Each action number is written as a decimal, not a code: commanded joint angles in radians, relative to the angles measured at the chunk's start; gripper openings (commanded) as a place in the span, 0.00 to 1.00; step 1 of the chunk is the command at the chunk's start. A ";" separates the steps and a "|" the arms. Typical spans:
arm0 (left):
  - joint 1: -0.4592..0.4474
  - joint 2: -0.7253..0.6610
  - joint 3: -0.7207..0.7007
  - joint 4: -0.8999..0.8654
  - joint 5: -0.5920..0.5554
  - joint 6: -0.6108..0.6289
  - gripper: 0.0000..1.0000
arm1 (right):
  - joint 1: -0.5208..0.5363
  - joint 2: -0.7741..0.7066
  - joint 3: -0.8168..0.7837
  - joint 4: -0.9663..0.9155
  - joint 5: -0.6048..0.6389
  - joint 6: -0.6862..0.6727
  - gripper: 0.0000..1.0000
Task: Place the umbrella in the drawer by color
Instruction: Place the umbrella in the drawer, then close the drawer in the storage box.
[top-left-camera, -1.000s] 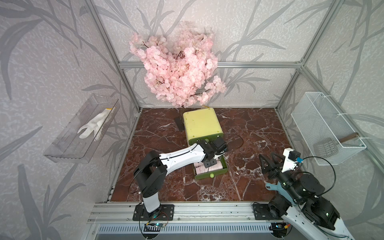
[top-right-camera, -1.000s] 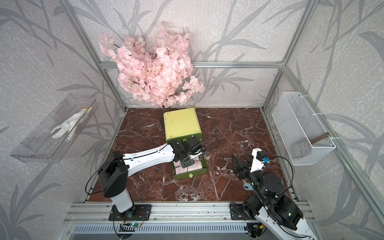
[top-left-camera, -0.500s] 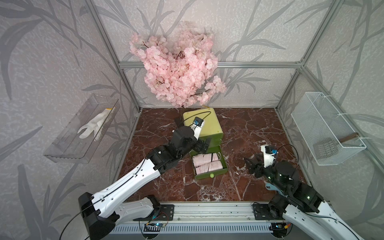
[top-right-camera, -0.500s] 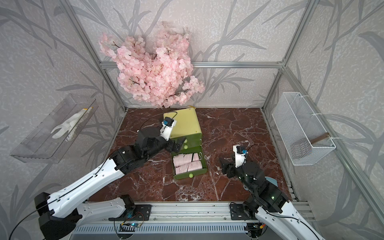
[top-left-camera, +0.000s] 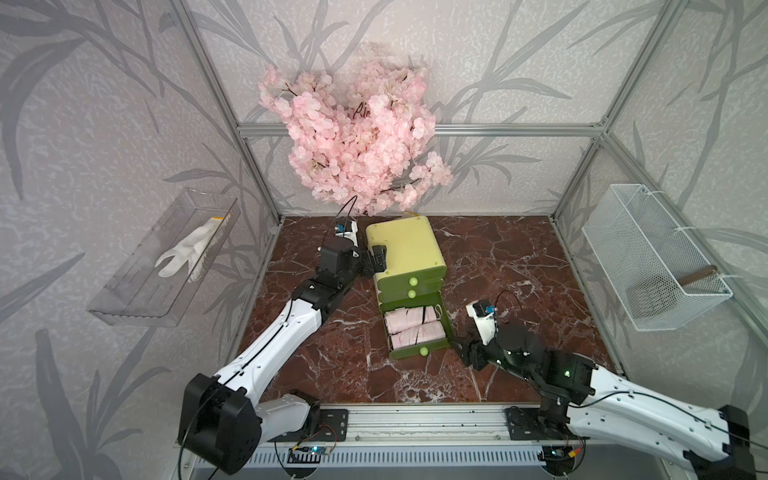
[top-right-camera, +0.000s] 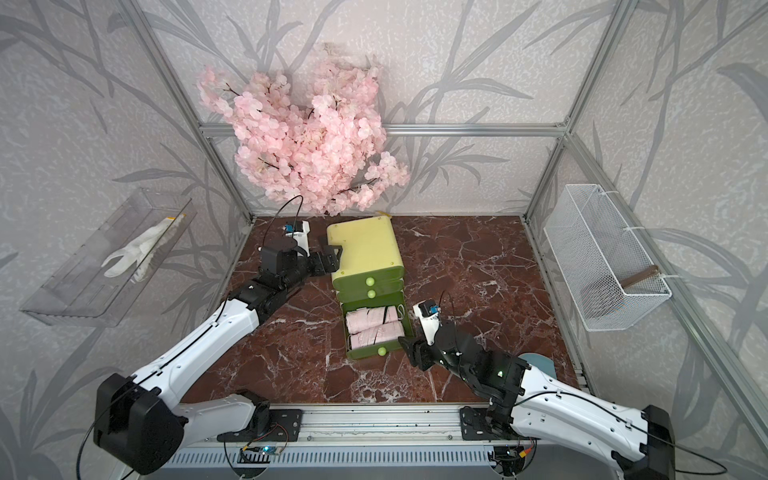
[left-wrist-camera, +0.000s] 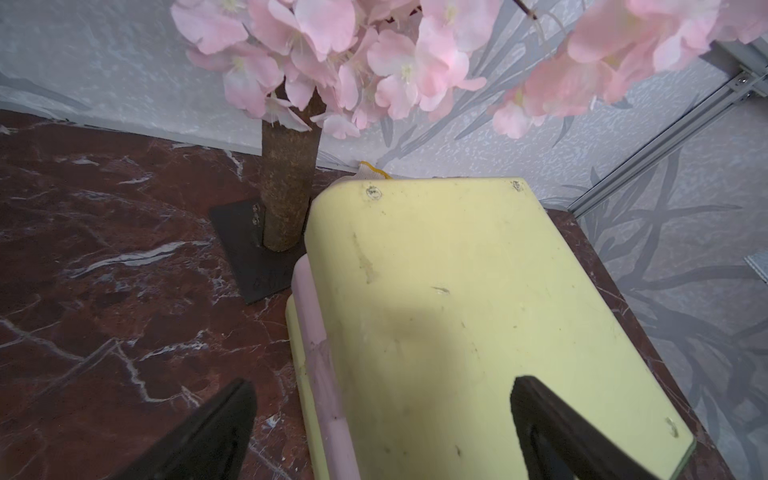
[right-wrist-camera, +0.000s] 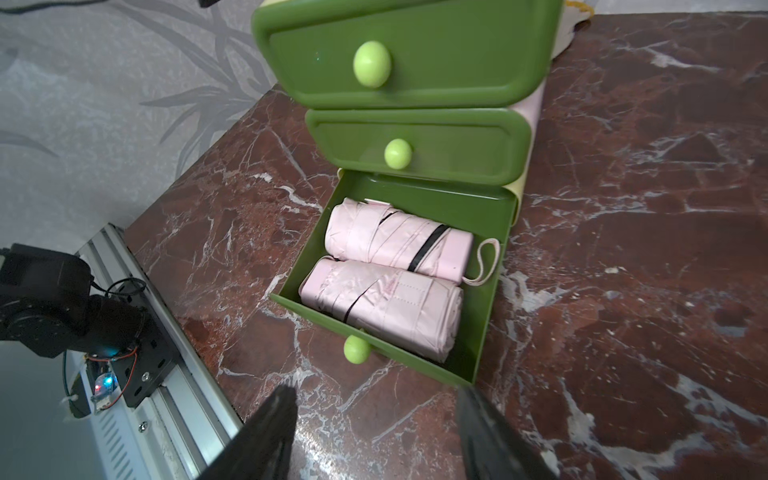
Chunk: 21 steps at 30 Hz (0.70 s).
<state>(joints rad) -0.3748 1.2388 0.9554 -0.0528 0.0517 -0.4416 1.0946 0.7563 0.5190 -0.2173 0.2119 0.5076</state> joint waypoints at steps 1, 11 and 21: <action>0.017 0.028 -0.012 0.123 0.083 -0.049 1.00 | 0.084 0.085 -0.052 0.150 0.133 0.118 0.61; 0.057 0.072 -0.037 0.189 0.123 -0.061 1.00 | 0.215 0.419 -0.116 0.446 0.263 0.361 0.52; 0.057 0.048 -0.071 0.173 0.103 -0.016 1.00 | 0.215 0.645 -0.136 0.673 0.356 0.427 0.49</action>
<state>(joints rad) -0.3229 1.3014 0.9043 0.0978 0.1562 -0.4782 1.3045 1.3445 0.3775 0.3290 0.5228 0.8993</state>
